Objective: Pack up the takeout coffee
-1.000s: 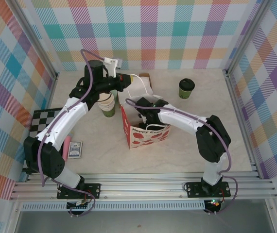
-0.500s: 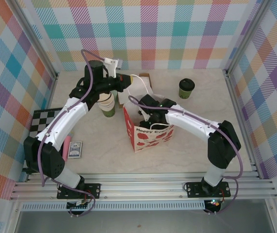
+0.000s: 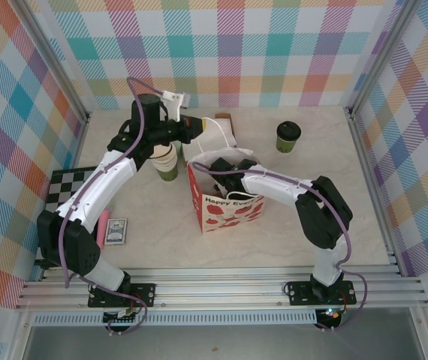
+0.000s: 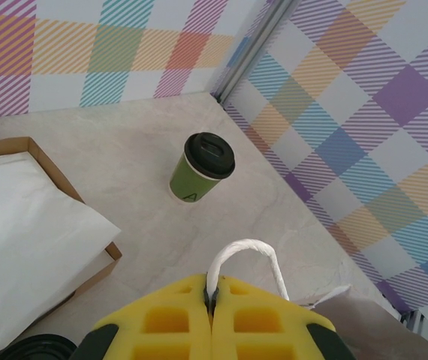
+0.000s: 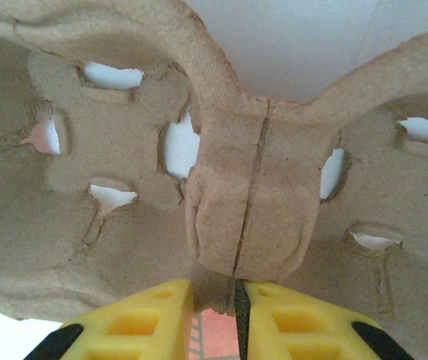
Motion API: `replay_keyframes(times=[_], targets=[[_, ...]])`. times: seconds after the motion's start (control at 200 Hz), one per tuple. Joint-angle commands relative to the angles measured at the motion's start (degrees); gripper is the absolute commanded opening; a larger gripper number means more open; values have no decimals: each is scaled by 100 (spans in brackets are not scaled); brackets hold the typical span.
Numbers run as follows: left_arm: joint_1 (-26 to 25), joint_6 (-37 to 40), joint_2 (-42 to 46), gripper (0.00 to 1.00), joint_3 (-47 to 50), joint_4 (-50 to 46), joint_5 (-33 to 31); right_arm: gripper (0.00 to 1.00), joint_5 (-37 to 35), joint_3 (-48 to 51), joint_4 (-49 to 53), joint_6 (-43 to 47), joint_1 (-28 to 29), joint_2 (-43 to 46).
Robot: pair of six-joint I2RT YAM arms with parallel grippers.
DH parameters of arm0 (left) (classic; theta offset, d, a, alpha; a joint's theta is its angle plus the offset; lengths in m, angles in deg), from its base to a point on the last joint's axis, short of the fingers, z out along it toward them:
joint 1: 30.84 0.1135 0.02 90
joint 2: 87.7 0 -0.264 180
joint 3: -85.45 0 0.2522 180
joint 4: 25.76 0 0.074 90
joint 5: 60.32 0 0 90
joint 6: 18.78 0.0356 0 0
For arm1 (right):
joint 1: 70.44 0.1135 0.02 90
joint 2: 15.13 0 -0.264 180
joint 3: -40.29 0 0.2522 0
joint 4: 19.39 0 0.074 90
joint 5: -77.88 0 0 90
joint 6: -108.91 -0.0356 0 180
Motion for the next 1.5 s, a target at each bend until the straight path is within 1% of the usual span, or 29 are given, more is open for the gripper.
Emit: replay_keyframes(times=[0.0, 0.065, 0.145, 0.23, 0.29, 0.345, 0.41, 0.475, 0.58, 0.66, 0.81, 0.885, 0.975, 1.15, 1.26, 1.31, 1.495], targets=[[35, 4, -114, 0, -101, 52, 159, 25, -320, -150, 31, -124, 39, -202], [34, 8, -108, 0, -92, 43, 160, 29, -187, -195, -50, -27, 53, -33], [34, 67, -98, 0, -107, 9, 136, 39, 115, -236, -137, 117, 48, 301], [34, 124, -81, 0, -105, -5, 114, 44, 372, -314, -52, 197, 52, 520], [34, 164, -81, 0, -118, -2, 114, 46, 569, -354, 51, 207, 50, 535], [34, 190, -81, 0, -126, -10, 118, 46, 712, -332, 116, 179, 51, 511], [34, 221, -98, 0, -146, -42, 123, 46, 697, -253, 139, 58, 49, 510], [34, 238, -90, 0, -171, -71, 131, 43, 515, -206, 173, -77, 49, 512], [34, 232, -70, 0, -189, -71, 161, 31, 181, -318, 441, -231, 50, 360], [34, 239, -39, 0, -184, -71, 145, 23, 181, -346, 558, -253, 48, 285], [34, 248, -2, 0, -160, -89, 166, 14, 45, -256, 670, -315, 48, 160], [34, 265, 36, 0, -131, -80, 163, 8, 64, -152, 583, -367, 57, 97], [34, 283, 64, 0, -78, -71, 125, 3, 54, -10, 394, -404, 59, 26], [38, 291, 51, 0, -57, -89, 147, 0, -203, 94, 117, -414, 56, -230], [34, 271, 33, 0, -54, -91, 185, 0, -734, 161, -120, -573, 64, -283], [35, 250, 33, 0, -55, -81, 199, 0, -865, 199, -243, -606, 65, -232], [37, 203, 1, 0, -35, -31, 264, 3, -749, 22, -134, -502, 74, -223]])
